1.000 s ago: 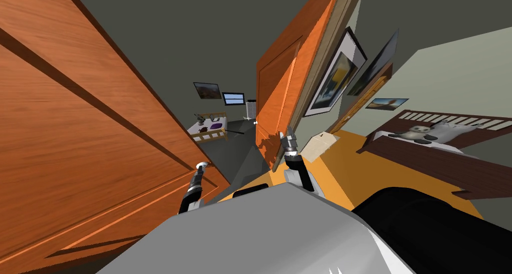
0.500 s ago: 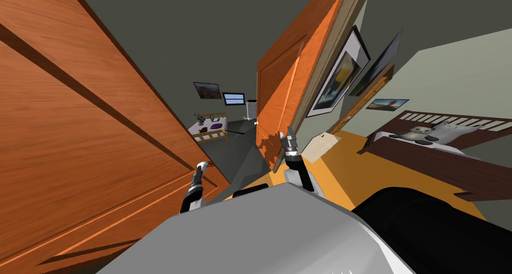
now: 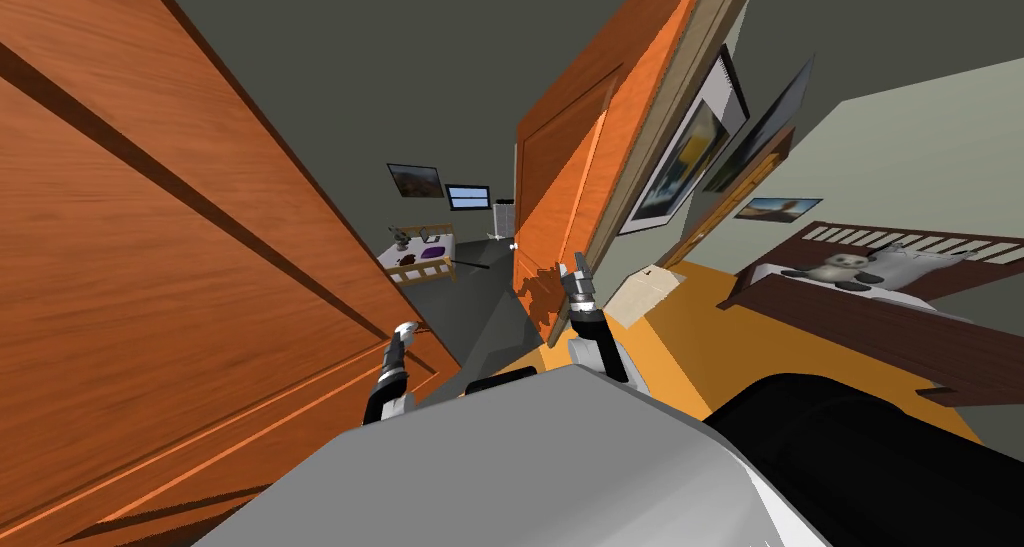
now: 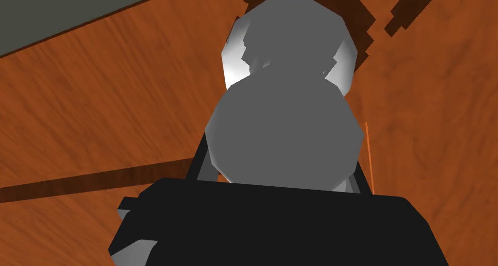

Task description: Push the door open

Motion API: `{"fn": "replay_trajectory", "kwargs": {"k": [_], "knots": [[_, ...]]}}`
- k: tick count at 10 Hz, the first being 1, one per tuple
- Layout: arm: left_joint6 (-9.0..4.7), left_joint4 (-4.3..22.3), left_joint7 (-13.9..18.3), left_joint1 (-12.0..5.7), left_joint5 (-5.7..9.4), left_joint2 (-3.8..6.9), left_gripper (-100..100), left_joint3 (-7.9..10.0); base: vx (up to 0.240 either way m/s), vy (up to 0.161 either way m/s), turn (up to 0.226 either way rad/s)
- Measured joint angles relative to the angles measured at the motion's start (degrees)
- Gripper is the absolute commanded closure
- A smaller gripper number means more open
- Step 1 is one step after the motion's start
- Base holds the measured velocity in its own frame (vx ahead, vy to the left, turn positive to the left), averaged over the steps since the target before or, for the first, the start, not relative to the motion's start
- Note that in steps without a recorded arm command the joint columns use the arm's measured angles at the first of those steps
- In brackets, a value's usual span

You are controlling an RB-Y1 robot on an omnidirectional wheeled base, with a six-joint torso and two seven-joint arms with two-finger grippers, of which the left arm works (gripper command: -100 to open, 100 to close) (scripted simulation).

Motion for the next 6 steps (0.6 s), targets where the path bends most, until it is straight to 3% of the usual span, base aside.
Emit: {"fn": "replay_trajectory", "kwargs": {"k": [6], "knots": [[0.56,-0.99,8.51,-0.11,1.11,-1.56,100,1.78,0.042,0.028,-0.003]]}}
